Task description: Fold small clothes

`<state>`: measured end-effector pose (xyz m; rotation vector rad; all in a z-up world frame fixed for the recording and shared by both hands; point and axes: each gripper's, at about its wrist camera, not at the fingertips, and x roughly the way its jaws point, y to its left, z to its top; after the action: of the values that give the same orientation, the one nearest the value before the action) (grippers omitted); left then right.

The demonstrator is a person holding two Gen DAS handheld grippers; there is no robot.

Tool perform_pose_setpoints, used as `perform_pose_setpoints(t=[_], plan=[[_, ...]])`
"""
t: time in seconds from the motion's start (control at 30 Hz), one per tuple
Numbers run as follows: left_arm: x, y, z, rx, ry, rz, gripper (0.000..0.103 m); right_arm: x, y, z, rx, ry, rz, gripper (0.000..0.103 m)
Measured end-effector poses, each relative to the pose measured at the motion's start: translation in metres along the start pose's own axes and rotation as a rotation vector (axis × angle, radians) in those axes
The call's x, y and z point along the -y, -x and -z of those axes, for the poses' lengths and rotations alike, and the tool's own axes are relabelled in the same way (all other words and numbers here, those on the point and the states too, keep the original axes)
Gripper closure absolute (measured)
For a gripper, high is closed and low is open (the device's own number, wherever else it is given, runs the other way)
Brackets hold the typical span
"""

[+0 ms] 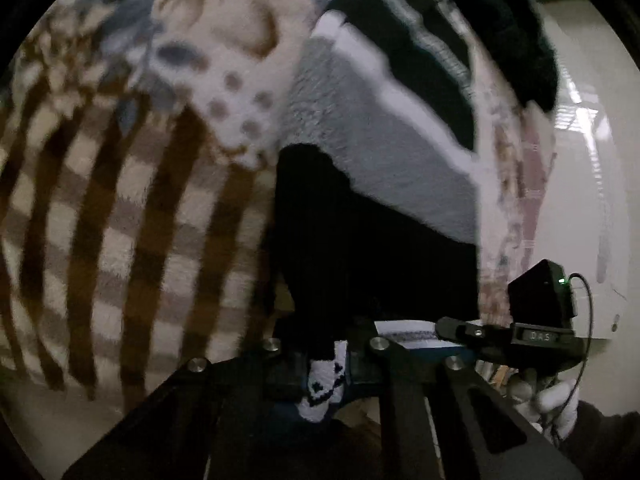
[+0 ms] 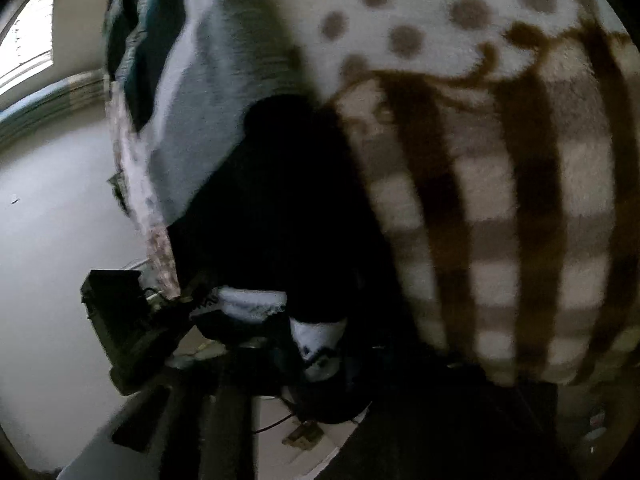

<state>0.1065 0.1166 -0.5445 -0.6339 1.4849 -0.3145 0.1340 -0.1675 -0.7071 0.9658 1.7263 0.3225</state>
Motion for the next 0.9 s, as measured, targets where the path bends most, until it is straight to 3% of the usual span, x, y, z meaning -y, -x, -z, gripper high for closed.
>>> perform_pose_setpoints(t=[0.2,0.3,0.47,0.67,0.87,0.9], plan=[[0.041,0.062,-0.023,0.132,-0.011,0.120,0.094,-0.047,0.051,0.011,0.064,0.104,-0.081,0.090],[0.060,0.091,-0.053,0.206,-0.013,0.200,0.094,-0.076,0.085,0.005,0.126,0.148,-0.121,0.091],[0.087,0.111,-0.132,0.313,-0.037,0.311,0.094,-0.134,0.137,-0.036,0.264,0.213,-0.175,0.091],[0.106,0.089,-0.240,0.359,-0.009,0.384,0.094,-0.199,0.167,-0.132,0.421,0.250,-0.191,0.091],[0.099,0.033,-0.357,0.323,0.087,0.366,0.092,-0.235,0.152,-0.250,0.490,0.235,-0.180,0.091],[0.096,0.023,-0.372,0.311,0.108,0.368,0.087,-0.240,0.146,-0.272,0.494,0.229,-0.171,0.090]])
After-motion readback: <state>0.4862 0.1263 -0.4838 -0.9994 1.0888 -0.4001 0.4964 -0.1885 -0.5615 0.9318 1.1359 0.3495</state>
